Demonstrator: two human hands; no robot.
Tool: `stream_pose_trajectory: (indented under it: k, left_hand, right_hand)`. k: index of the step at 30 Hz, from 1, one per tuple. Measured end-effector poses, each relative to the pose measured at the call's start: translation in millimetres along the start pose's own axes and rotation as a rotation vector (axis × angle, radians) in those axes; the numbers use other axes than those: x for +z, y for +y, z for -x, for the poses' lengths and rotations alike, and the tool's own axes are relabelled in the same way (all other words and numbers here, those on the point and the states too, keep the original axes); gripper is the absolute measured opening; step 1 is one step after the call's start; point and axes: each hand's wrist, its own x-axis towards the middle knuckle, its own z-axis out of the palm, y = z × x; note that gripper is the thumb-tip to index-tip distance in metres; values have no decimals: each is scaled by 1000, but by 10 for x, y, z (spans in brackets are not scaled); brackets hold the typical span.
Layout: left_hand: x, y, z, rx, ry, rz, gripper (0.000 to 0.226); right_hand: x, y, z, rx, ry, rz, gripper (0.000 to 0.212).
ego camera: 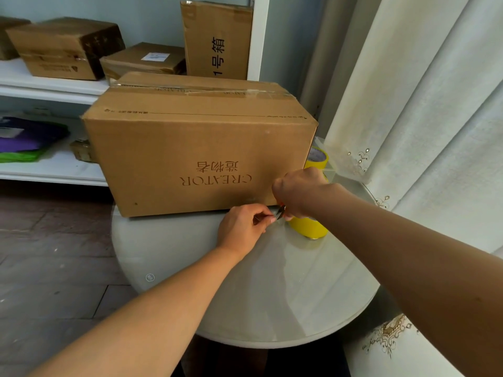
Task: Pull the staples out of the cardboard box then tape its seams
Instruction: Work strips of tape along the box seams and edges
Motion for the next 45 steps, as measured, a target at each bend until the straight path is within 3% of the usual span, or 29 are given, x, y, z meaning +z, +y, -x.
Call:
stream_pose_trajectory:
  k: [4,11,16,21,23,25,27,29,31,33,37,45]
  left_hand:
    - [7,-17,-5,-9,-4,10,8]
    - [7,-15,-1,-19,2,12,8]
    - [4,-20,-6,-55,-15,41,9]
    - [-41,3,-42,-170,-70,218,1]
    - [-56,29,-36,-219,-93,252,5]
    - [-64,65,-38,-246,-99,260,8]
    - [-53,85,-38,-274,-100,256,12]
    - [-48,103,-39,-296,-93,249,17]
    - [-48,115,-38,-308,-81,247,18]
    - [-59,126,-33,-322,-65,251,18]
    - [-51,129,-24,-338,-53,260,15]
    - [-48,121,-25,-338,-41,275,13]
  right_hand:
    - [9,-64,-21,-6,-18,30,53]
    - [51,-109,0,-51,67,65,30]
    - [43,-35,11,10,43,6,36]
    - [-82,155,64,104,66,-115,34]
    - [-65,164,110,91,-58,-194,21]
    - [26,78,152,42,-244,-272,26]
    - [195,-33,170,13,-292,-310,23]
    - [339,-117,207,22,-235,-321,21]
    - [378,-139,234,40,-193,-320,45]
    - [358,-87,197,90,-128,-367,54]
    - [388,39,37,216,167,-450,31]
    - [670,-31,-216,227,188,-559,26]
